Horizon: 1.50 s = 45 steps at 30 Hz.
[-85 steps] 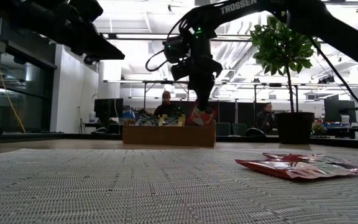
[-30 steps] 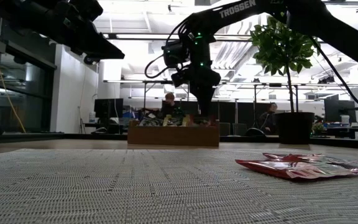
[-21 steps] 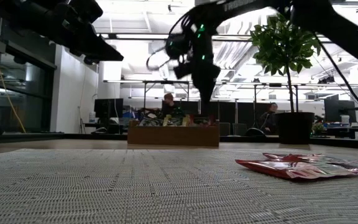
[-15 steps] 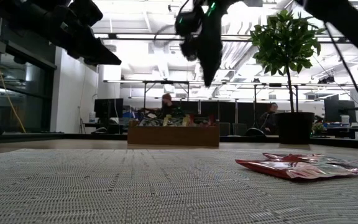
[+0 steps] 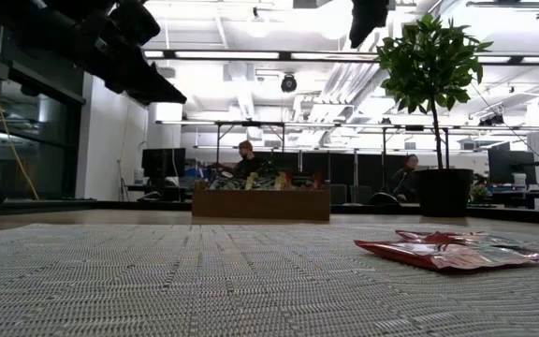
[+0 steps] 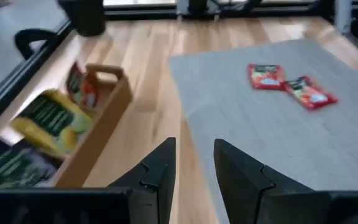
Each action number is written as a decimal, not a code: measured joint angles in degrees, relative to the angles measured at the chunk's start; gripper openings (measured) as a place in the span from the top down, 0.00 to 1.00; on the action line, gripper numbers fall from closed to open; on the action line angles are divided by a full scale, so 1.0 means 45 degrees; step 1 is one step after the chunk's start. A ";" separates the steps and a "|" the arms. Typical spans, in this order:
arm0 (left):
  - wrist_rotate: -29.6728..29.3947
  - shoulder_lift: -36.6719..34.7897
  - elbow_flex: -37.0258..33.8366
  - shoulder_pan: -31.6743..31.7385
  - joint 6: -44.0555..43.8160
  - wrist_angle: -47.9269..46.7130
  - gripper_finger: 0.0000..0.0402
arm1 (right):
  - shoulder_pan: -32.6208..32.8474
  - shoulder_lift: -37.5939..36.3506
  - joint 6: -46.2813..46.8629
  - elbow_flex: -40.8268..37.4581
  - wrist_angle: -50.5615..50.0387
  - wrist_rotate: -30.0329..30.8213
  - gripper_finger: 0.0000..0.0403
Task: Pick & Place Tea
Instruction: Put the red tea bag into the right section of the wooden organizer
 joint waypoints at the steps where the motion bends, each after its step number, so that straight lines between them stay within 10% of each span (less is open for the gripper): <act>1: 0.0188 0.0163 -0.0008 0.0000 -0.0038 0.0241 0.73 | 0.0223 -0.0405 0.0187 -0.0567 0.0199 0.0026 0.65; 14: 0.0158 0.3895 0.0012 -0.2682 -0.2200 0.5131 0.73 | 0.3755 -0.6446 0.5772 -1.2672 0.8744 -0.1034 0.65; 22: -0.1694 0.6783 0.1447 -0.5357 -0.2431 0.5358 0.73 | 0.6983 -0.6956 0.8703 -1.7133 1.4205 -0.0524 0.65; 30: -0.3236 1.0194 0.4938 -0.6372 -0.2403 0.3963 0.73 | 0.9122 -0.6890 1.0724 -1.9781 1.7987 0.0814 0.65; 45: -0.2028 1.5132 1.2448 -0.6369 -0.0926 -0.1410 0.73 | 1.0887 -0.4385 1.0620 -2.0301 2.0900 0.1266 0.65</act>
